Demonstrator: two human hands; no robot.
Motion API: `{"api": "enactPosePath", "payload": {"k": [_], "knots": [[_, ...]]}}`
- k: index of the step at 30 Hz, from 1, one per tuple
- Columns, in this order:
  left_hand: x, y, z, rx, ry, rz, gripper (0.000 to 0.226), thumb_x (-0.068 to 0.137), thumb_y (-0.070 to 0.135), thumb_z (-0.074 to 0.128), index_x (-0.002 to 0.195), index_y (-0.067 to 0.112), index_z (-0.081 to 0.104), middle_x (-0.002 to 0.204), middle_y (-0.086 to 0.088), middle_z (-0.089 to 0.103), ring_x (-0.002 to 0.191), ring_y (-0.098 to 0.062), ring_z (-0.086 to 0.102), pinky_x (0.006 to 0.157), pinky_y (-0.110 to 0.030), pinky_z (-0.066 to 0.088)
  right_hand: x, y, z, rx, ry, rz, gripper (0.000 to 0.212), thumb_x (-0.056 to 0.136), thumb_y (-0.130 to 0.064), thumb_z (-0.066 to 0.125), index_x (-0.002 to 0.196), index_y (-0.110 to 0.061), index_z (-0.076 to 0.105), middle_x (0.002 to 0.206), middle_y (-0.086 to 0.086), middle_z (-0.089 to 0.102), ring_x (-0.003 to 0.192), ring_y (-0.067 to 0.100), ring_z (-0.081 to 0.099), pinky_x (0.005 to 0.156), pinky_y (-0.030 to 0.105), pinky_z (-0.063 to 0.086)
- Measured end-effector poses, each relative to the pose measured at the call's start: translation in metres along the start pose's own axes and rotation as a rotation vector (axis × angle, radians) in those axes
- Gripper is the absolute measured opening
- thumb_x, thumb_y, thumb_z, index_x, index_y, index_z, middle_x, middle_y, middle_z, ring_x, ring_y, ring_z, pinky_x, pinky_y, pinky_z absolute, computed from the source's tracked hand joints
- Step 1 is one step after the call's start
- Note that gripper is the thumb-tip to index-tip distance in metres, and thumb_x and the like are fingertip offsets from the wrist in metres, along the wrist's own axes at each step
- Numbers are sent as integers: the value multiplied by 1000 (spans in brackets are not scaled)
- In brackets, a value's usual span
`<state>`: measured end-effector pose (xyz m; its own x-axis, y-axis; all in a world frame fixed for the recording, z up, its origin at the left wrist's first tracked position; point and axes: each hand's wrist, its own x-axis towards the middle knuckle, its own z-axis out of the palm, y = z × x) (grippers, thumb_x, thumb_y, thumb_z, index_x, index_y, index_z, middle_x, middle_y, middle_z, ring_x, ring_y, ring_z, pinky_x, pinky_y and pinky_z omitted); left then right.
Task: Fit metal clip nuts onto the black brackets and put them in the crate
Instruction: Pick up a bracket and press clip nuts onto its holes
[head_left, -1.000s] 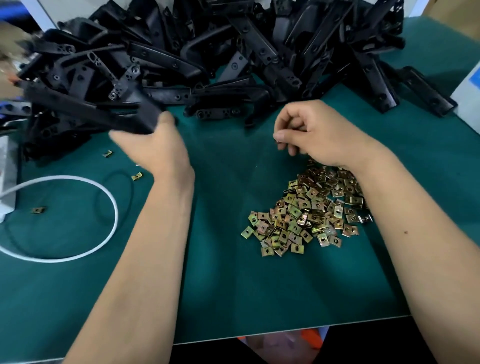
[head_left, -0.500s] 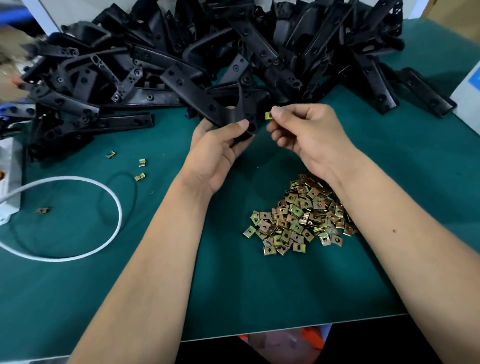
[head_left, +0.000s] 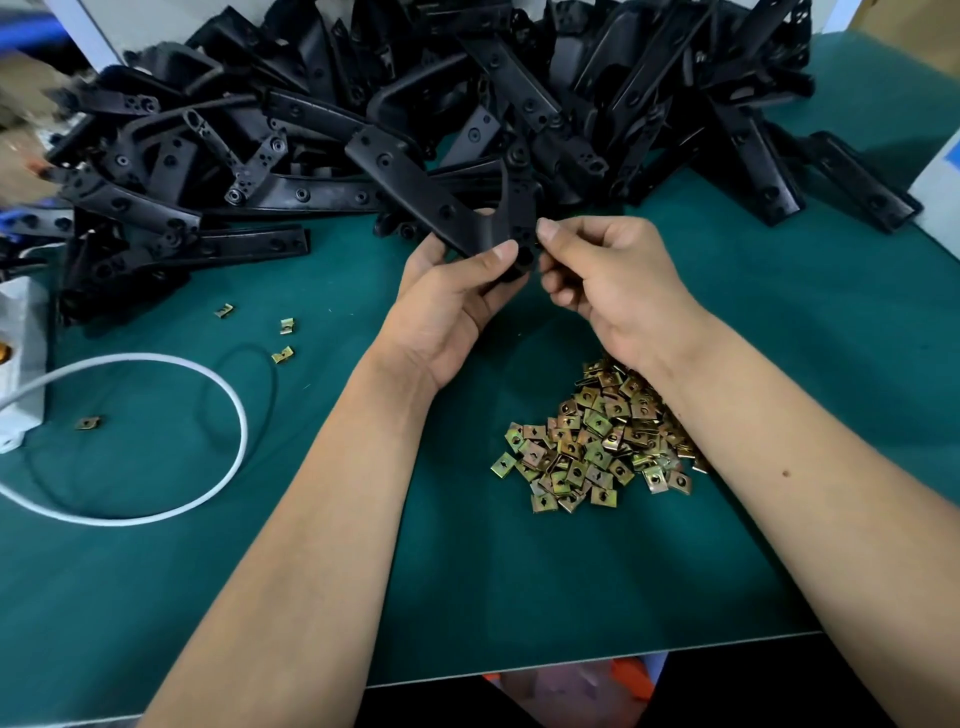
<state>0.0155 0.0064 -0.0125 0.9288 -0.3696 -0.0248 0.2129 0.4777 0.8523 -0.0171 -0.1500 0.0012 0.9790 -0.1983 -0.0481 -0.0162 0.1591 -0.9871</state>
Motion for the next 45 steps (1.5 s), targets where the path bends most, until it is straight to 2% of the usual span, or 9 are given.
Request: {"api": "enactPosePath", "payload": {"k": [5,11,22,27,31,36,40,43,45], "knots": [[1,1,-1,-46,25,-7,35,91,-6,64,125,4,59,115,-12,71,105,-23,69,91,-35,57,1,-3,0,94,8,24,20,99,-14,68,80,-10,69,63,-1,66,56,10,57,49,18,43],[1,0,0,-24,42,-5,38,91,-7,64,128,2,57,120,-15,68,109,-25,68,96,-37,57,0,-1,0,60,-10,20,20,99,-15,69,80,-9,70,64,-1,66,57,10,57,49,18,42],[0,-2,3,83,82,-5,45,91,-7,66,134,-4,54,113,-11,74,106,-23,71,88,-34,58,2,4,2,31,39,23,23,98,-14,69,75,-10,68,60,-1,62,51,10,52,44,19,37],[-1,-4,3,118,77,0,43,91,-9,66,133,-5,54,112,-10,75,106,-23,72,88,-36,59,0,7,5,1,30,15,29,98,-17,69,70,-14,64,60,-1,53,47,10,41,41,19,29],[-1,-5,3,134,80,-4,44,92,-9,65,134,-7,52,111,-9,75,107,-22,71,87,-35,59,-2,6,4,-4,-22,7,35,101,-18,66,66,-15,59,58,0,46,47,11,30,46,25,19],[-1,-8,5,195,106,30,43,92,-9,66,133,-9,53,114,-13,73,106,-22,71,87,-34,59,-6,4,5,28,-45,22,36,102,-18,64,67,-16,57,57,-1,40,45,10,27,47,26,18],[-1,-13,6,263,198,92,44,88,-7,73,127,-11,53,121,-26,69,107,-29,70,92,-44,60,-5,5,7,29,-14,26,35,102,-19,65,67,-17,58,57,-1,39,45,9,28,45,24,19],[0,-16,9,356,239,156,38,86,-4,77,118,-4,58,116,-23,71,109,-35,70,97,-57,56,-3,8,6,8,11,20,34,101,-19,66,68,-16,59,57,-1,40,45,9,29,44,23,20],[1,-15,10,427,255,197,41,84,-3,79,119,-3,58,114,-21,73,110,-37,70,97,-57,56,-1,9,3,-34,20,-6,31,101,-19,66,71,-16,63,57,-1,42,45,9,30,43,23,23]]}}
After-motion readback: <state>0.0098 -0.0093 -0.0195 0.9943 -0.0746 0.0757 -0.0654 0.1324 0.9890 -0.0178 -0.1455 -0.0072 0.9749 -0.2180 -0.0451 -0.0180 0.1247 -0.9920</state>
